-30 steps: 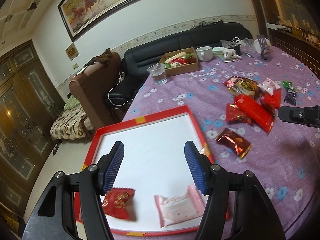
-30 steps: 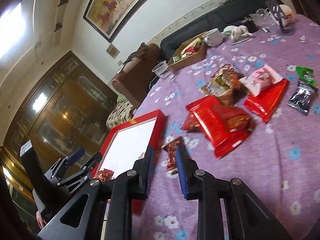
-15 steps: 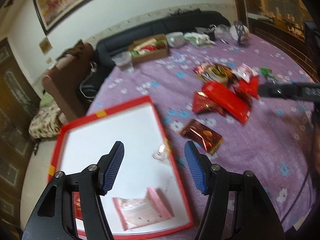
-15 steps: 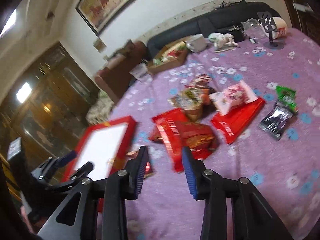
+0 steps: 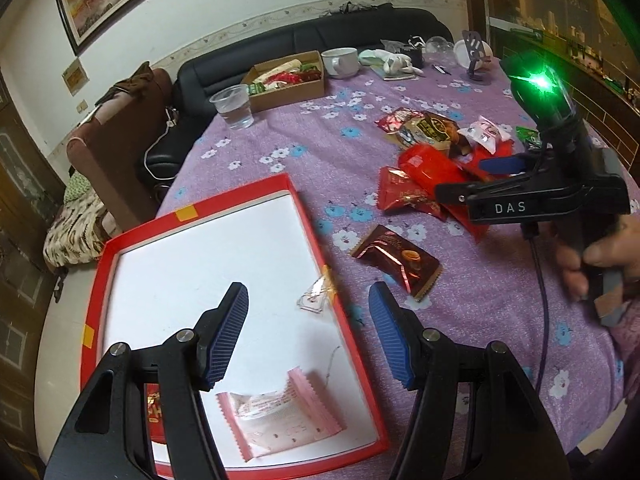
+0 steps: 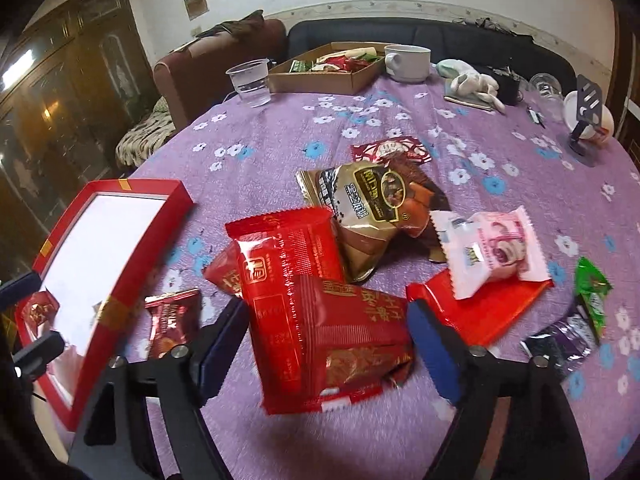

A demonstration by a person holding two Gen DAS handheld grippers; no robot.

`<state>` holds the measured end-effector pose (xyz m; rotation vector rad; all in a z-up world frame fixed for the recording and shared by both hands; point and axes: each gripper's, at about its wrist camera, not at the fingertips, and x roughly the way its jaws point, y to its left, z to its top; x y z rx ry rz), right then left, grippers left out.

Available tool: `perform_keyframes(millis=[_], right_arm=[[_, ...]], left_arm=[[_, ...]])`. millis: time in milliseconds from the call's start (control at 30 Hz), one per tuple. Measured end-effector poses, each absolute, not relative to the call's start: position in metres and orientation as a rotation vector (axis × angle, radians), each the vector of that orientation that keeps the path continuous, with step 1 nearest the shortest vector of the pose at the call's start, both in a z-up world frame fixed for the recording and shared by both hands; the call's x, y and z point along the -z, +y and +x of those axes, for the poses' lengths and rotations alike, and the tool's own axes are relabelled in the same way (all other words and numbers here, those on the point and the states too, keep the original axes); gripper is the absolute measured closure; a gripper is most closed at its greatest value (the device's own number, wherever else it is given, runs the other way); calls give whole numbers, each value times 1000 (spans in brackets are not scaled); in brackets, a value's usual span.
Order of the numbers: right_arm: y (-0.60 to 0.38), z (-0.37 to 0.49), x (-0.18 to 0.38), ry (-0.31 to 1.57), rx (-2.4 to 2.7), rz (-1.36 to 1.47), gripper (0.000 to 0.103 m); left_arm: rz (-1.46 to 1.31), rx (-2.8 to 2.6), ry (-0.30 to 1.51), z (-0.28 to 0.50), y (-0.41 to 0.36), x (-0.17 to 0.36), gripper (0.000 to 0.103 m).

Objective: Organize snacks
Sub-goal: 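Grasp the brown chocolate packet with the left gripper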

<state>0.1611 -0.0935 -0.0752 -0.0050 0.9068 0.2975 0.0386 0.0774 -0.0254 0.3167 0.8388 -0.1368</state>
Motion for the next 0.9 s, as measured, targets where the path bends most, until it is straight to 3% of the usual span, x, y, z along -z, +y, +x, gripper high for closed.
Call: perform_keyframes(millis=[100, 167, 233, 533, 900], right_arm=[[-108, 160, 73, 890, -344, 76, 31], [-121, 159, 69, 863, -357, 128, 71], [-138, 163, 73, 900, -355, 188, 80], [-171, 164, 64, 897, -352, 290, 90], [-175, 168, 73, 949, -373, 368, 90]], left_arm=[[305, 154, 862, 43, 69, 28, 41], [297, 164, 880, 46, 59, 30, 41], [294, 174, 893, 50, 51, 32, 41], [258, 162, 992, 75, 21, 52, 41], [220, 167, 1068, 98, 15, 79, 41]])
